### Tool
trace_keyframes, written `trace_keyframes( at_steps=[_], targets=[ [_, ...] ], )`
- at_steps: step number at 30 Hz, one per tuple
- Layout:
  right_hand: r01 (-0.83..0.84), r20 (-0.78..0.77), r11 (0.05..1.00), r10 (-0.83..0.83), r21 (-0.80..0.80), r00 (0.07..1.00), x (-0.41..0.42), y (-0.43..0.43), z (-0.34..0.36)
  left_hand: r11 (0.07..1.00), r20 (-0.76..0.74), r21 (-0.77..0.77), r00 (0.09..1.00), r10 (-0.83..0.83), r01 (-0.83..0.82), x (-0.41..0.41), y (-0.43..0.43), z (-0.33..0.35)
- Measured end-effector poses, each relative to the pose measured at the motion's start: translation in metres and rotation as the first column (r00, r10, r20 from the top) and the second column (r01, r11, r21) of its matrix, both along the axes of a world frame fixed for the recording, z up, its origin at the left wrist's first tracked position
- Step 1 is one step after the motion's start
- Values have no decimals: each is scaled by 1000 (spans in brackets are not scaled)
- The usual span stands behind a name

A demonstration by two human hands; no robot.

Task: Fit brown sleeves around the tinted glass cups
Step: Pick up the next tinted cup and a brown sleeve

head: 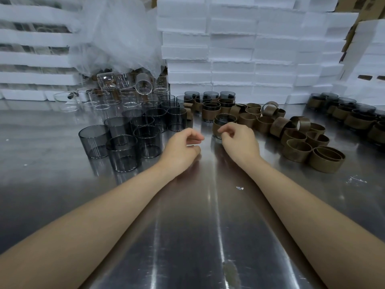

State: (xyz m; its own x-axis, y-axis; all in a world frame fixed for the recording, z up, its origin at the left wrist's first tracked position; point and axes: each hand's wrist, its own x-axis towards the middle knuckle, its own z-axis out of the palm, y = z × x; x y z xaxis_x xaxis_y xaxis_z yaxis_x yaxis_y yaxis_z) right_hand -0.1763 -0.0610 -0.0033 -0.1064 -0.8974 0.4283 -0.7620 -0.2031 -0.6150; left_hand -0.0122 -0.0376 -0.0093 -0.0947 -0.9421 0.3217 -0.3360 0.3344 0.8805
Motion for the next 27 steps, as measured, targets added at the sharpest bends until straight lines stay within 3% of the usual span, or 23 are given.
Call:
trace_keyframes(
  at_steps=[3,6,8,11,13,15,19,23,27],
  targets=[
    [-28,-20,994,31,108,999,-1,-5,-1,1000,66,-22,998,5,-4,0,4,1],
    [-42,-121,969,73,242,990,-4,-7,-3,972,366,-225,919,148,-67,1,9,1],
    [-54,-223,967,112,250,968,-3,-6,-5,909,614,-411,714,336,-74,1,12,3],
    [-78,-275,968,144,237,951,-2,-6,-4,872,788,-462,376,487,-162,-3,14,5],
    [-86,-292,969,153,230,944,-2,-5,-4,867,833,-435,255,490,-244,-3,16,6],
    [-90,-304,970,158,226,940,-2,-5,-4,874,864,-392,212,457,-286,-2,17,6],
    [-89,-317,971,158,221,935,-1,-4,-4,894,858,-355,286,428,-273,0,18,7],
    [-87,-303,968,158,233,940,-1,-5,-3,922,785,-383,505,359,-62,2,17,6],
    [-173,-18,963,180,204,983,-2,-5,-1,895,625,-438,745,234,87,-9,22,4]
  ],
)
